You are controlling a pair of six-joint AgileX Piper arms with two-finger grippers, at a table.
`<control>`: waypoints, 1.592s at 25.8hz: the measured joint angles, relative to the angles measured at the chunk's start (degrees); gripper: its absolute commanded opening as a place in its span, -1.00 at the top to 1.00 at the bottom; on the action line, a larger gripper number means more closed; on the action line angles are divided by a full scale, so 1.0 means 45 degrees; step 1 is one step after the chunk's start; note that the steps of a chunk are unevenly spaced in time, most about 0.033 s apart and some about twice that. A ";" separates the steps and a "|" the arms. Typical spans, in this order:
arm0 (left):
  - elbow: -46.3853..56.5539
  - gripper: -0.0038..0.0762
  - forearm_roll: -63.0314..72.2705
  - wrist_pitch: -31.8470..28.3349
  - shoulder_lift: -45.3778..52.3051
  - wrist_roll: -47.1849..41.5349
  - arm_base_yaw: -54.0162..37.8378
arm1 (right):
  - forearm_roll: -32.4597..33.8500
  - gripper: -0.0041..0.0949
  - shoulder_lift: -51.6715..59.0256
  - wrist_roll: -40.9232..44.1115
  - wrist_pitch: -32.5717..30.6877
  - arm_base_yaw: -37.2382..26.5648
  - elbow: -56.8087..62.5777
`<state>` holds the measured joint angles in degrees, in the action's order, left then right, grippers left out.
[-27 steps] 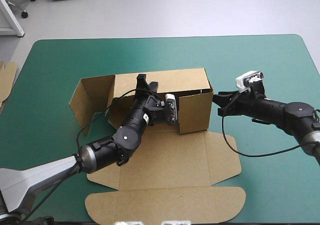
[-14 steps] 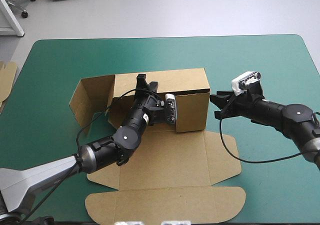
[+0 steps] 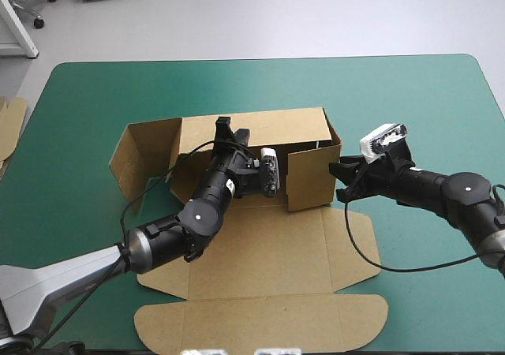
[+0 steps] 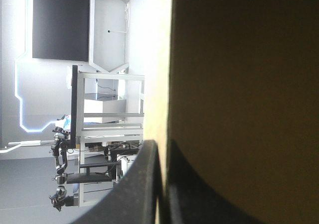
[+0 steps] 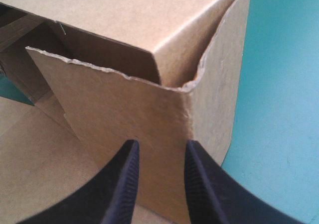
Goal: Fold the box
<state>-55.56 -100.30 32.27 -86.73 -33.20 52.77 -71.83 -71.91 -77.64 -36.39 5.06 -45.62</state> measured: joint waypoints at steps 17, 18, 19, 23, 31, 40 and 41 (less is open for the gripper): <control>0.0000 0.94 -0.0009 0.0000 0.0000 -0.0005 0.0000 | 1.0865 0.32 0.1490 1.2572 -0.1484 0.0000 -0.4154; 0.0000 0.94 -0.0009 0.0000 0.0000 -0.0005 0.0000 | 1.1498 0.32 0.1294 1.2931 -0.1998 0.0000 -0.5030; 0.0000 0.94 -0.0009 0.0000 0.0000 -0.0005 0.0000 | 1.1941 0.32 0.1046 1.3099 -0.2422 0.0000 -0.5746; 0.0000 0.94 -0.0009 0.0000 0.0000 -0.0005 0.0000 | 1.3111 0.32 -0.0893 1.3576 -0.4240 0.0000 -0.9903; 0.0000 0.94 -0.0009 0.0000 0.0000 -0.0005 0.0000 | 1.2884 0.32 -0.5392 1.4177 -0.5968 -0.0766 -1.4256; 0.0000 0.94 -0.0009 0.0038 0.0000 -0.0005 0.0000 | 1.1303 0.32 -0.8466 1.3986 -0.7631 -0.0988 -1.4986; 0.0000 0.94 -0.0009 0.0038 0.0000 -0.0005 0.0000 | 1.1077 0.32 -0.8569 1.3921 -0.7668 -0.0988 -1.4924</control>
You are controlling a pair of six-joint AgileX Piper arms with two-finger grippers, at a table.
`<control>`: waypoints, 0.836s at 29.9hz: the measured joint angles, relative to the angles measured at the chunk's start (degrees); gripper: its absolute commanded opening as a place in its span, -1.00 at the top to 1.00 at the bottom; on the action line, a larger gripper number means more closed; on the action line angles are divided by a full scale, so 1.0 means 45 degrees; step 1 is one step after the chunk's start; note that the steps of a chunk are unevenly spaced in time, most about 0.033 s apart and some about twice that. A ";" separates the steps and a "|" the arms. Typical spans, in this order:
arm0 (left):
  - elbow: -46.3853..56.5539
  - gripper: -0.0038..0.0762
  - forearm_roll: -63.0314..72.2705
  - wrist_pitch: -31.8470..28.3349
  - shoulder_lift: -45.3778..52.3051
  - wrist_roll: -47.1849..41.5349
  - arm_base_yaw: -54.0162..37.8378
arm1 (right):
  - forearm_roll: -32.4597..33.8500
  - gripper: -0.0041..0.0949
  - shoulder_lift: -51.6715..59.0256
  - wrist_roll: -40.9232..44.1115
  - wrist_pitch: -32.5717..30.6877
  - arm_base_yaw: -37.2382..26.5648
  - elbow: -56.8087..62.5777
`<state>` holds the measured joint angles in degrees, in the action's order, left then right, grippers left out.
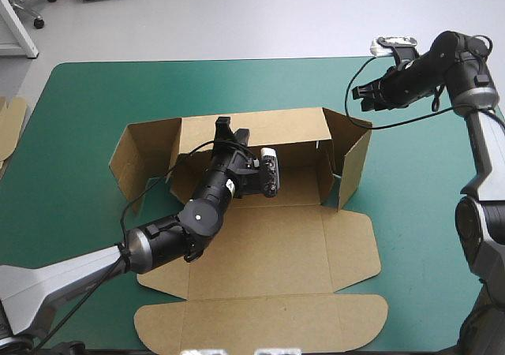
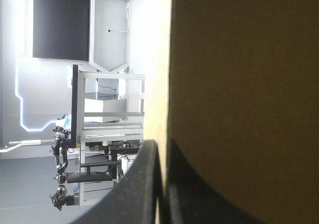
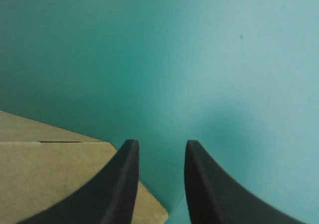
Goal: Fold the box
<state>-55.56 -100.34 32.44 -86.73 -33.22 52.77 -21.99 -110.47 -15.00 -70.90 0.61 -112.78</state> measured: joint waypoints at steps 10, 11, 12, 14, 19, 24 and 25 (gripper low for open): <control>0.0000 0.94 0.0000 0.0080 -0.0015 0.0000 0.0000 | -0.1554 0.32 0.1256 -0.1484 0.0018 0.0000 0.2548; 0.0000 0.94 0.0000 0.0080 -0.0015 0.0000 0.0000 | -0.1827 0.32 0.1469 -0.1777 0.0029 0.0000 0.3074; 0.0000 0.94 0.0000 0.0068 -0.0015 0.0000 0.0000 | -0.2048 0.32 0.1636 -0.2011 0.0079 0.0000 0.3487; 0.0000 0.94 0.0000 0.0068 -0.0015 0.0000 0.0000 | -0.2494 0.32 0.2048 -0.2588 0.0388 0.0000 0.4401; 0.0000 0.94 0.0000 0.0094 -0.0015 0.0000 0.0000 | -0.3394 0.32 0.3313 -0.4201 0.1761 -0.0003 0.6252; 0.0000 0.94 0.0000 0.0094 -0.0015 0.0000 0.0000 | -0.4725 0.32 0.4483 -0.6313 0.3408 -0.0003 0.8415; 0.0000 0.94 0.0000 0.0094 -0.0015 0.0000 0.0000 | -0.5206 0.32 0.4746 -0.7011 0.3740 -0.0003 0.9031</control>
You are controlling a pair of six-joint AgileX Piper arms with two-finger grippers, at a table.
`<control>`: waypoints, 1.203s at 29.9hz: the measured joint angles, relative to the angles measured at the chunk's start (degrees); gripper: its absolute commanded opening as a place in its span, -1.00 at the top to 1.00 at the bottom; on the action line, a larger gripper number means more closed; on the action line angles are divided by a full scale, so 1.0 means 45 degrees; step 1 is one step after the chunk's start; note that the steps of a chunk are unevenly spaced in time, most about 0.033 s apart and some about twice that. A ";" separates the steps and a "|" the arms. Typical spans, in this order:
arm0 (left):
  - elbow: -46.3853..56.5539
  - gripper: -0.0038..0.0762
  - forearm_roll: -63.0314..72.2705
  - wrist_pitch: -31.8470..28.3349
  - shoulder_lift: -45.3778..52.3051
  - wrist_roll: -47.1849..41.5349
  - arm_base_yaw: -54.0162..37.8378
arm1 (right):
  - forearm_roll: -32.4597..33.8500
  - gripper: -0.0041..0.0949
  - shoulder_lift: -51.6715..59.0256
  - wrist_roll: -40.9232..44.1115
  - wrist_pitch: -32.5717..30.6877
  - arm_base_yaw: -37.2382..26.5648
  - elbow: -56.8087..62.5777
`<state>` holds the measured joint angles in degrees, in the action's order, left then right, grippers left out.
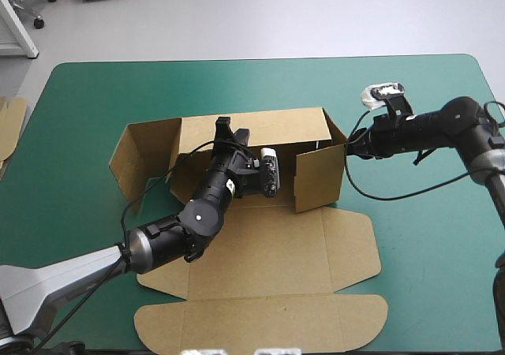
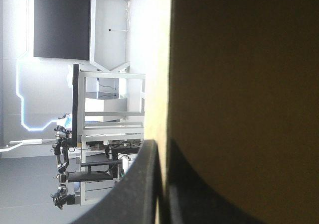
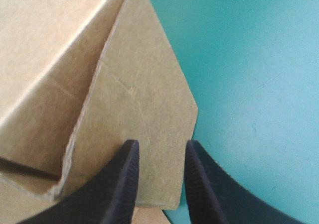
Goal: Fold the box
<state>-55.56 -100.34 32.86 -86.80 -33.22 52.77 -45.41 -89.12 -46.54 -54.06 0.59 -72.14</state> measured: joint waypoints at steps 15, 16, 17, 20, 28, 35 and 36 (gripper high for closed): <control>0.0000 0.94 0.0000 0.0000 0.0000 0.0000 0.0000 | -0.3535 0.01 0.1386 -0.6502 0.1461 -0.0011 0.3897; 0.0000 0.94 0.0000 0.0000 0.0000 0.0000 0.0000 | -0.3535 -0.08 0.1386 -0.6635 0.1408 -0.0011 0.3943; 0.0000 0.94 0.0000 0.0000 0.0000 0.0000 0.0000 | -0.3535 -0.16 0.1386 -0.6746 0.1383 -0.0011 0.3956; 0.0000 0.94 0.0000 0.0000 0.0000 0.0000 0.0000 | -0.3549 -0.28 0.1386 -0.6974 0.1524 -0.0011 0.3956; 0.0000 0.94 -0.0005 0.0000 0.0000 0.0000 0.0000 | -0.4292 -0.28 0.1292 -0.7828 0.1859 -0.0011 0.3956; 0.0000 0.94 -0.0005 0.0000 0.0000 0.0000 0.0000 | -0.4388 -0.27 0.1267 -0.7872 0.1891 -0.0011 0.3977; 0.0000 0.94 -0.0005 0.0000 0.0000 0.0000 0.0000 | -0.4386 -0.27 0.1267 -0.7872 0.1901 -0.0011 0.3977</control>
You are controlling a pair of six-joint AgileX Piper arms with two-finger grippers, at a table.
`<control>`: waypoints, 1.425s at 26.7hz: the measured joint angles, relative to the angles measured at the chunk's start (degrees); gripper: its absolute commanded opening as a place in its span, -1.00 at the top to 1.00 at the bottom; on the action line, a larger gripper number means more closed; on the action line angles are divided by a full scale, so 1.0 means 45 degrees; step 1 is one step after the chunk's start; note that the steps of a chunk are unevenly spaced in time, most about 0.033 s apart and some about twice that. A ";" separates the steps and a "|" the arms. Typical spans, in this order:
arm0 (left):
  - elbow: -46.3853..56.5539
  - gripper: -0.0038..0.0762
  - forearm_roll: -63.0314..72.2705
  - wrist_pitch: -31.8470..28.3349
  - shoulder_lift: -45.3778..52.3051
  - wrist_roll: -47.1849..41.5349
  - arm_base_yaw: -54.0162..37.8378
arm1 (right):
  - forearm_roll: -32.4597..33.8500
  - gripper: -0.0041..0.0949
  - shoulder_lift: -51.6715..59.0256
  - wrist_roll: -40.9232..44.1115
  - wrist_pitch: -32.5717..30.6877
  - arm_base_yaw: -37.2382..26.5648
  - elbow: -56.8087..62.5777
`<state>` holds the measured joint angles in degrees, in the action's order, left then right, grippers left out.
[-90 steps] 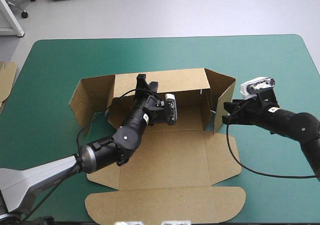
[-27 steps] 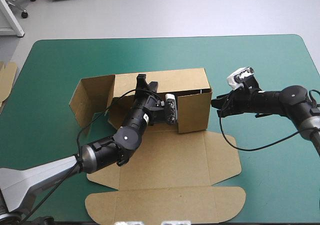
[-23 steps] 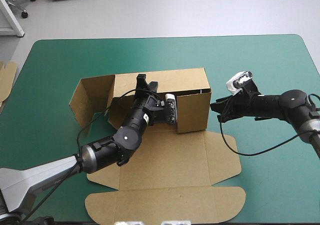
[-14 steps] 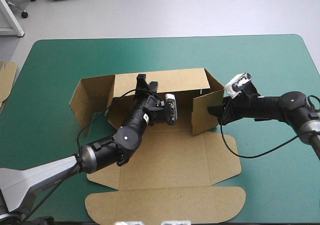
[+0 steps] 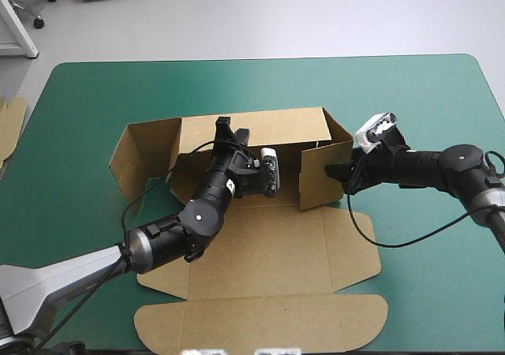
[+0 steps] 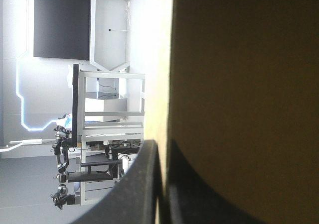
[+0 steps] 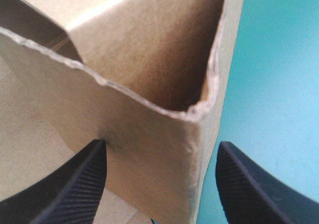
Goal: Fold the box
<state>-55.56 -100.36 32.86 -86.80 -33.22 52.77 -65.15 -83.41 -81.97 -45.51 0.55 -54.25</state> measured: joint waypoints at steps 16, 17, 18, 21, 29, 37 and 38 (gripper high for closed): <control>0.0000 0.94 0.0000 0.0000 0.0000 0.0000 0.0000 | 0.1412 -0.20 0.0000 0.2894 0.2011 0.2106 0.0000; 0.0000 0.94 0.0000 0.0000 0.0000 0.0000 0.0000 | 0.1425 -0.20 0.0000 0.3092 0.2193 0.2177 0.0000; 0.0000 0.94 0.0000 -0.0014 0.0000 0.0000 0.0000 | 0.1425 -0.20 0.0000 0.3246 0.2402 0.2264 0.0000; -0.0004 0.94 0.0000 -0.0013 0.0000 0.0000 0.0000 | 0.1472 -0.20 0.0000 0.3663 0.3295 0.2757 0.0000; -0.0080 0.94 0.0014 -0.0037 -0.0006 0.0000 0.0000 | 0.2939 -0.06 -0.0015 0.6201 0.6578 0.4569 0.0067; -0.0126 0.94 0.0078 -0.0106 -0.0021 0.0000 0.0000 | 0.4686 0.12 -0.0004 0.8767 0.7204 0.4851 0.0106; -0.0126 0.94 0.0089 -0.0106 -0.0021 0.0000 0.0000 | 0.4684 0.17 -0.0004 0.8822 0.7246 0.4880 0.0106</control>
<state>-56.13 -99.96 32.38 -86.89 -33.22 52.77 -44.07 -83.43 -42.27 -12.90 22.51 -53.77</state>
